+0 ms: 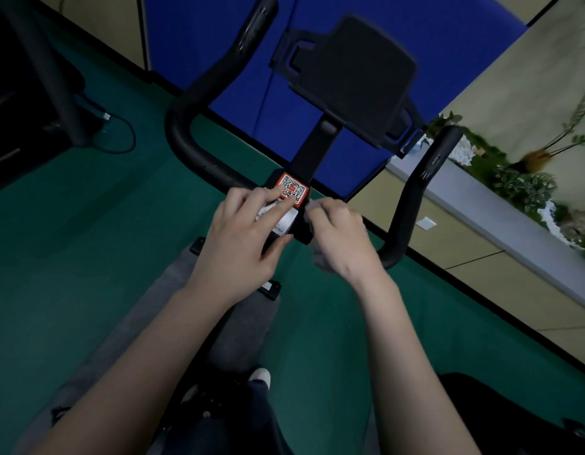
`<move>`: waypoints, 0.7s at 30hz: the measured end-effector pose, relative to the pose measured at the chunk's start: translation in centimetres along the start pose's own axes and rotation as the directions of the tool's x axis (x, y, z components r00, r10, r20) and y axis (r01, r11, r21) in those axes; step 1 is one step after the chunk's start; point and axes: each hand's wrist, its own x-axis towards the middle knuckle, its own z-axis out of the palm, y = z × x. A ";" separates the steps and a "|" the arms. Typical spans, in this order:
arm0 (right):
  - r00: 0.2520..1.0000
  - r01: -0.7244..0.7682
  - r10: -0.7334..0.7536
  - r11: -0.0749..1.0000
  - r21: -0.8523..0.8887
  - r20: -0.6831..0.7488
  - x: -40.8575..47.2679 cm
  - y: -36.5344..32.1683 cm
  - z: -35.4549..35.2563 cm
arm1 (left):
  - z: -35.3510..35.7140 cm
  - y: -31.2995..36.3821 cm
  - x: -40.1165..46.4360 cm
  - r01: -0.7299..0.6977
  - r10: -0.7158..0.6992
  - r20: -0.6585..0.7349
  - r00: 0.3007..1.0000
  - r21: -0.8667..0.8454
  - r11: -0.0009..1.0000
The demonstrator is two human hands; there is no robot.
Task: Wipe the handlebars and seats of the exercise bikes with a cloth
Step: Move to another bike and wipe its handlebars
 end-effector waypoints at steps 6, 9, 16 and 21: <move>0.964 0.079 -0.070 0.997 -0.022 0.258 0.1 2.1 -3.5 | 0.0 0.0 0.0 -0.010 0.010 0.009 1.000 0.017 1.000; 0.970 0.122 -0.097 0.988 -0.099 0.223 -0.4 3.0 -3.8 | 0.0 0.1 0.0 -0.010 0.010 0.009 1.000 0.022 1.000; 0.968 0.225 -0.248 0.933 -0.280 -0.048 -1.1 1.8 -0.5 | 0.0 0.1 -0.1 -0.007 0.007 0.008 1.000 0.043 0.999; 0.955 0.236 -0.282 0.908 -0.346 -0.088 -1.4 2.5 -0.8 | 0.2 0.0 -0.1 -0.023 0.022 0.013 1.000 0.046 0.999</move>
